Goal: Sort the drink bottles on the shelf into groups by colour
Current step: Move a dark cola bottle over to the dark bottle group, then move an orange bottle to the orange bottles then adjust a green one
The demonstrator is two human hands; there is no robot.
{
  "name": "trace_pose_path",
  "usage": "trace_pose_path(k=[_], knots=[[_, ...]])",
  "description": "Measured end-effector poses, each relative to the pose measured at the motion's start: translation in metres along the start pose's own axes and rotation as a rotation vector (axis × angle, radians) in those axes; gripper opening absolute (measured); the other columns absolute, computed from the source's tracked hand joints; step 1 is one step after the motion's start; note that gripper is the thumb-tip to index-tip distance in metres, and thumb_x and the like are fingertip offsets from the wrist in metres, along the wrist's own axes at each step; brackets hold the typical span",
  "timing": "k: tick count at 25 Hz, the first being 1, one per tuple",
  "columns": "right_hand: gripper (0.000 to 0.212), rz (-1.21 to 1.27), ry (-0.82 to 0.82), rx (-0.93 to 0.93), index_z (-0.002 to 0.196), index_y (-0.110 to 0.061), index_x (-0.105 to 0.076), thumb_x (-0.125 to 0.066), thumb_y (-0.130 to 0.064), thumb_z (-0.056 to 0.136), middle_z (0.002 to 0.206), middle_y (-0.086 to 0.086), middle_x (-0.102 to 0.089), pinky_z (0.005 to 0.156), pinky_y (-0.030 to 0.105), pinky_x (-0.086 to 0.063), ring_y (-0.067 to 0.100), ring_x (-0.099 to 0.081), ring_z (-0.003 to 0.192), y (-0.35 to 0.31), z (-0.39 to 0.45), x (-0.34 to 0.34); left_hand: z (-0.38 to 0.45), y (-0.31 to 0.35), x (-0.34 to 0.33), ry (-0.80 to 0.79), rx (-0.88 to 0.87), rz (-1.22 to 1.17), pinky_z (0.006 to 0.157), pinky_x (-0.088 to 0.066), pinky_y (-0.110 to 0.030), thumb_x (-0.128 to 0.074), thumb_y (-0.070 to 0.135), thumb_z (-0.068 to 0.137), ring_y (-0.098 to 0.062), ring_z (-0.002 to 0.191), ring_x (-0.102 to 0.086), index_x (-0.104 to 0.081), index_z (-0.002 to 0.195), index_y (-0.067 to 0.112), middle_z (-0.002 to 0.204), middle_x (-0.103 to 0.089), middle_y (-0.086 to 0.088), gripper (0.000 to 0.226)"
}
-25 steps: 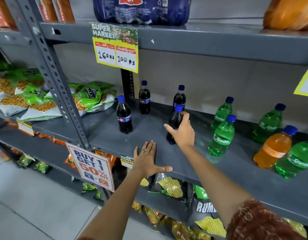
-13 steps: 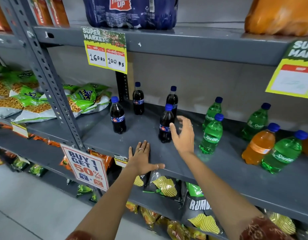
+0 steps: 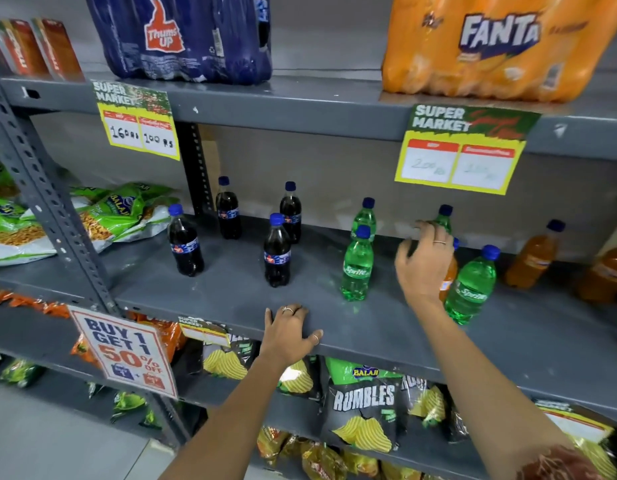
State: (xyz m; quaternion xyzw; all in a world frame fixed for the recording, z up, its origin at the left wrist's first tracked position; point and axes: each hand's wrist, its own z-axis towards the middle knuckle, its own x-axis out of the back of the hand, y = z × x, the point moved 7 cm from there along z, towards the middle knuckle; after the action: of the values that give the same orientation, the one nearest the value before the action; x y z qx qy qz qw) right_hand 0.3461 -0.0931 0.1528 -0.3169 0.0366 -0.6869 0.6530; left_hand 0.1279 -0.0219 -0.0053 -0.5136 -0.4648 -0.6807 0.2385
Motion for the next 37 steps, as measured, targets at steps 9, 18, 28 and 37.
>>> trace_pose_path(k=[9,18,28,37], knots=[[0.024,-0.032,-0.264,-0.067,0.109,0.007,-0.050,-0.050,0.003,0.086,0.111,0.033,-0.052,0.079,0.048,-0.038,0.046,-0.048,0.094,0.041,-0.004,0.013,-0.013,0.042,-0.013,-0.049,-0.036,0.052,0.117,-0.007,-0.052,-0.047,0.044,0.091,-0.022,0.138,-0.028,-0.040,0.136,0.014,0.146,-0.038,-0.007,0.054],[0.026,-0.003,-0.257,0.047,0.111,0.004,-0.056,-0.053,0.004,0.085,0.109,0.027,-0.064,0.081,0.047,-0.047,0.044,-0.054,0.094,0.070,-0.023,0.082,-0.018,0.119,-0.044,-0.136,-0.173,0.091,0.117,-0.012,-0.051,-0.043,0.041,0.094,-0.023,0.138,-0.027,-0.036,0.138,0.014,0.149,-0.034,-0.007,0.052],[0.031,-0.155,-0.170,-0.148,0.122,0.005,-0.050,-0.048,-0.001,0.091,0.128,0.025,-0.054,0.094,0.035,-0.035,0.040,-0.047,0.115,0.164,-0.001,0.142,-0.005,0.198,-0.081,-0.193,-0.318,0.108,0.117,-0.010,-0.053,-0.038,0.043,0.095,-0.023,0.143,-0.018,-0.029,0.141,0.013,0.155,-0.022,-0.008,0.056],[0.032,-0.181,-0.196,-0.235,0.124,0.003,-0.046,-0.046,-0.008,0.093,0.131,0.025,-0.051,0.098,0.045,-0.040,0.039,-0.044,0.120,0.218,0.036,0.126,0.016,0.200,-0.095,-0.184,-0.323,0.066,0.116,0.003,-0.053,-0.037,0.056,0.091,-0.020,0.145,-0.007,-0.023,0.144,0.020,0.157,-0.015,-0.001,0.066]])
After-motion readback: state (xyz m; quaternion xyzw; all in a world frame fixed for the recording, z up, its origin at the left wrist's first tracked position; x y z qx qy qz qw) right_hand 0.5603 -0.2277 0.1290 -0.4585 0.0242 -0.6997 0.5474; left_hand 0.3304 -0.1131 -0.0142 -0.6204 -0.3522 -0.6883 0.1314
